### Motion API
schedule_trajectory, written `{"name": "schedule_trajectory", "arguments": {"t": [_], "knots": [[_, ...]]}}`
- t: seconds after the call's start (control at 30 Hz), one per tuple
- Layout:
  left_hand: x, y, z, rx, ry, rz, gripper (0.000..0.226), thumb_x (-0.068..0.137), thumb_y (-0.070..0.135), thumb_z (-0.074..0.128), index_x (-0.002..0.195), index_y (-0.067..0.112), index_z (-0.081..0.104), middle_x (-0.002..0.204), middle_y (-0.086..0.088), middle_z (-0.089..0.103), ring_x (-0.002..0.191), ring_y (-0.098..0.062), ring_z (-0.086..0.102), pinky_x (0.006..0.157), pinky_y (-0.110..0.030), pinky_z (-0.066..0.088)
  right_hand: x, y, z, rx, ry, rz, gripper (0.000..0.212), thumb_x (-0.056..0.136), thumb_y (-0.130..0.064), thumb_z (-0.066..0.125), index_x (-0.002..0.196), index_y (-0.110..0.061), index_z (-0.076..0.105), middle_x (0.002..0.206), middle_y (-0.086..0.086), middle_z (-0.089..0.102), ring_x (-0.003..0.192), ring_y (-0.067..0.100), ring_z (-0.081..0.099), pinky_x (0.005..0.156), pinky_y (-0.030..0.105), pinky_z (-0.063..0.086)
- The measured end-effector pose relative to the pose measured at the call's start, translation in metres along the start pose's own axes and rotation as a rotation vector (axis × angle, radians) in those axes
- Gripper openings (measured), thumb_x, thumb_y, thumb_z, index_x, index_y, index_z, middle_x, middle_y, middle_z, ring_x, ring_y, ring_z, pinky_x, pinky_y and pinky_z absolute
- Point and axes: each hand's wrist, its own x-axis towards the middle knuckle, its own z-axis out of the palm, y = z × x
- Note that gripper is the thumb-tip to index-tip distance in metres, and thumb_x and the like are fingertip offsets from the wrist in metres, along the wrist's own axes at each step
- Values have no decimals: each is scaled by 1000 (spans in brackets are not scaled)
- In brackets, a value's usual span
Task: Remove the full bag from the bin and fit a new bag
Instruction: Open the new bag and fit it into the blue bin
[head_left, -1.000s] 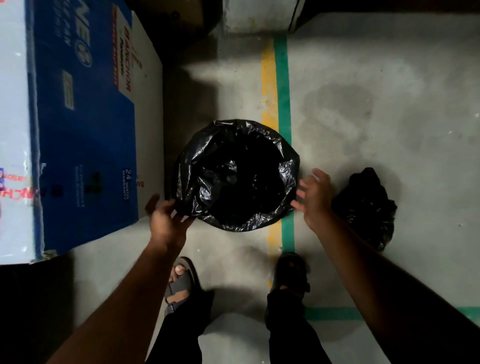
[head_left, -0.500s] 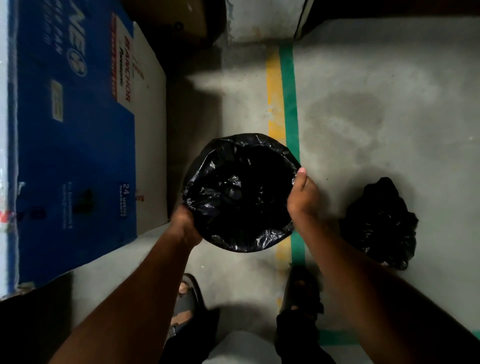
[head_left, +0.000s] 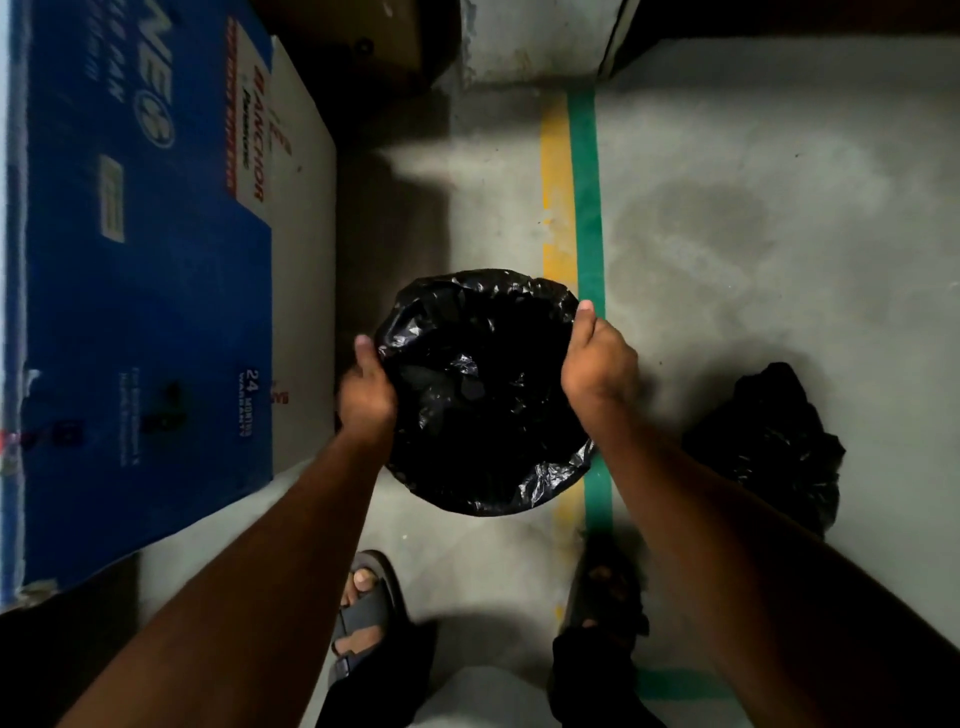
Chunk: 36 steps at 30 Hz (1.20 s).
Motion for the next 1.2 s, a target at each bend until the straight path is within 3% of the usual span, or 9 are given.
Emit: {"name": "schedule_trajectory", "arguments": {"t": [0.2, 0.37, 0.47, 0.67, 0.83, 0.87, 0.93, 1.03, 1.2], "knots": [[16, 0, -10, 75, 36, -68, 58, 101, 50, 35, 126, 3, 59, 99, -8, 58, 91, -20, 56, 94, -36, 44, 8, -1, 1, -90, 47, 65, 58, 102, -44, 29, 110, -2, 68, 111, 26, 67, 106, 42, 60, 88, 40, 45], [-3, 27, -11, 350, 6, 576, 43, 102, 44, 36, 129, 16, 53, 107, 2, 56, 105, -17, 55, 80, -23, 40, 16, -11, 1, -30, 39, -200, 43, 98, -46, 39, 113, -11, 60, 112, 21, 63, 104, 41, 58, 85, 41, 46], [11, 31, 2, 520, -52, 700, 41, 102, 43, 36, 101, 8, 59, 101, -15, 67, 98, -31, 62, 78, -32, 44, 21, -17, 7, -81, -43, -285, 51, 99, -51, 32, 106, -11, 64, 106, 22, 67, 101, 41, 61, 82, 40, 48], [19, 34, 8, 371, -91, 445, 66, 94, 64, 36, 59, 9, 47, 59, -4, 44, 58, -20, 43, 56, -32, 35, 33, -22, 4, -74, -106, 59, 63, 97, -55, 28, 102, -6, 69, 108, 23, 68, 103, 40, 62, 84, 40, 49], [6, 31, -1, 270, -131, 373, 54, 97, 59, 35, 60, 21, 41, 58, 0, 41, 56, -17, 41, 59, -29, 33, -3, -16, 2, -356, 430, -503, 30, 90, -41, 47, 97, -15, 59, 101, 13, 59, 95, 35, 54, 76, 43, 44], [5, 27, -2, 257, -116, 389, 55, 97, 59, 36, 58, 20, 41, 57, 0, 42, 56, -17, 41, 60, -29, 33, -19, -16, 7, -341, 367, -690, 23, 87, -35, 51, 94, -15, 58, 97, 12, 58, 91, 34, 54, 74, 43, 44], [3, 19, -3, 249, -88, 403, 57, 97, 58, 35, 57, 20, 41, 54, 1, 40, 53, -17, 40, 58, -30, 32, -42, -14, 29, -339, -135, -883, 17, 84, -27, 52, 95, -16, 59, 95, 11, 62, 89, 33, 60, 73, 41, 52], [7, 9, -2, 259, -73, 447, 58, 95, 62, 35, 60, 16, 43, 55, -3, 39, 56, -20, 40, 58, -30, 32, -51, -10, 82, -659, -823, -665, 32, 84, -26, 55, 113, -14, 63, 119, 14, 64, 110, 34, 62, 89, 40, 53], [13, 0, -1, 211, -81, 434, 58, 98, 56, 35, 55, 19, 41, 47, 4, 43, 46, -12, 41, 44, -23, 31, -33, -1, 156, -952, -896, -535, 54, 88, -29, 49, 141, -19, 45, 147, 8, 41, 141, 34, 24, 112, 55, 25]]}}
